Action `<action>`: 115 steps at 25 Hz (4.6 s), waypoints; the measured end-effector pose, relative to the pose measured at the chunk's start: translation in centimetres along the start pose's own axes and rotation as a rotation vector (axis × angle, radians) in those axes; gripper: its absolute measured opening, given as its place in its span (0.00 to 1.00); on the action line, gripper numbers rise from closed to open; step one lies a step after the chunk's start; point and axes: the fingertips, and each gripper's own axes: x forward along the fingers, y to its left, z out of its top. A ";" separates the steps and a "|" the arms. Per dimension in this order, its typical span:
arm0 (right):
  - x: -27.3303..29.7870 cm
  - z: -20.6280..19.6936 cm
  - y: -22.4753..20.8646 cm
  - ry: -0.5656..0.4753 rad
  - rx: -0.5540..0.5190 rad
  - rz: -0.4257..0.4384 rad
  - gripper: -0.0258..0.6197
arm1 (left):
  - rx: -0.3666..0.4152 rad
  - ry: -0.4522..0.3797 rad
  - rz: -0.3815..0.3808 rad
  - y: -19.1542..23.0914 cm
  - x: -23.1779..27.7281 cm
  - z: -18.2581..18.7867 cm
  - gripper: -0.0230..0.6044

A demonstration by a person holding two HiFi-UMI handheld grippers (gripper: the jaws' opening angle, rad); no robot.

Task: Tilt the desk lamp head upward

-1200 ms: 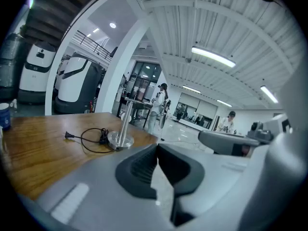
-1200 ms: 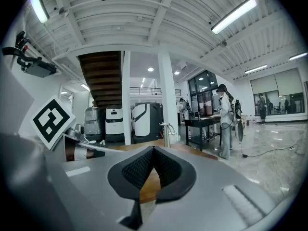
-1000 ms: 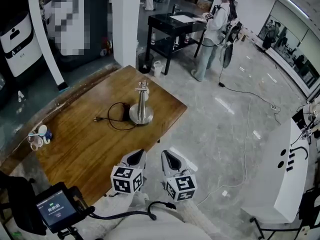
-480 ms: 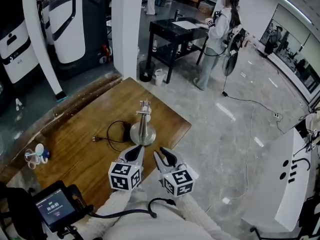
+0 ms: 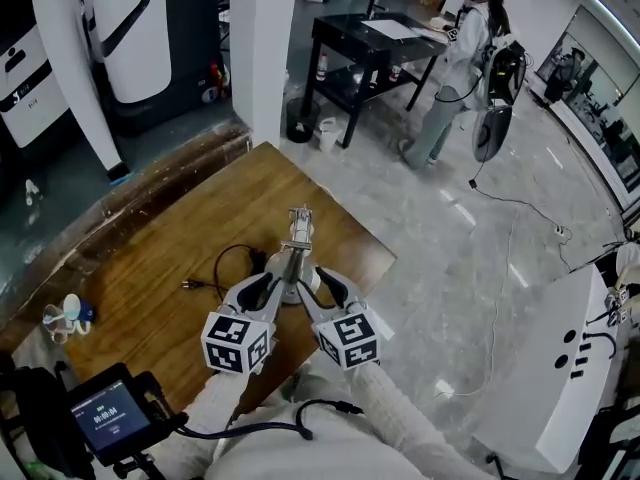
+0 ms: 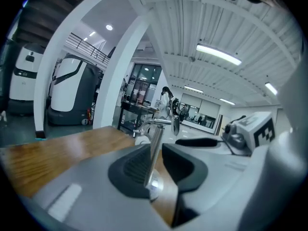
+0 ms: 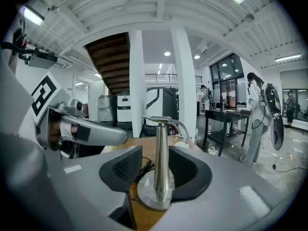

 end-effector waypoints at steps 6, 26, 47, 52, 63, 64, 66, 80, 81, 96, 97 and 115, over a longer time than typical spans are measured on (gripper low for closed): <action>4.0 -0.3 -1.0 0.034 -0.041 0.036 0.30 | 0.019 -0.008 -0.012 2.7 1.9 2.5 0.21; 5.9 -0.6 0.5 -0.036 -0.220 0.132 0.26 | -0.454 0.382 -0.557 3.8 9.5 5.8 0.29; 6.9 -1.2 -0.4 -0.052 -0.252 0.112 0.27 | -0.684 0.387 -0.705 3.3 12.9 4.2 0.26; 7.0 -1.3 -0.3 -0.046 -0.257 0.124 0.27 | -0.641 0.349 -0.690 3.4 12.7 4.3 0.26; 7.1 -1.3 -0.2 -0.057 -0.261 0.150 0.27 | -0.501 0.329 -0.679 3.4 12.4 4.9 0.24; 7.1 -1.2 -0.2 -0.056 -0.259 0.150 0.27 | -0.487 0.322 -0.674 3.4 12.3 4.9 0.24; 7.1 -1.2 -0.2 -0.052 -0.256 0.149 0.27 | -0.465 0.304 -0.666 3.4 12.2 5.1 0.23; 6.6 -0.9 0.2 -0.037 -0.256 0.144 0.27 | -0.906 0.447 -0.864 3.6 12.4 4.7 0.20; 6.5 -0.9 0.2 -0.038 -0.255 0.144 0.27 | -0.921 0.447 -0.876 3.5 12.3 4.6 0.20; 6.5 -0.5 0.4 -0.037 -0.245 0.136 0.26 | -0.930 0.469 -0.958 0.3 12.7 5.0 0.25; 6.5 -0.5 0.4 -0.036 -0.244 0.135 0.26 | -0.884 0.460 -0.954 0.2 12.7 5.1 0.25; 6.8 -0.6 0.1 -0.026 -0.244 0.130 0.26 | -0.191 -0.017 -0.916 -1.3 9.6 11.4 0.18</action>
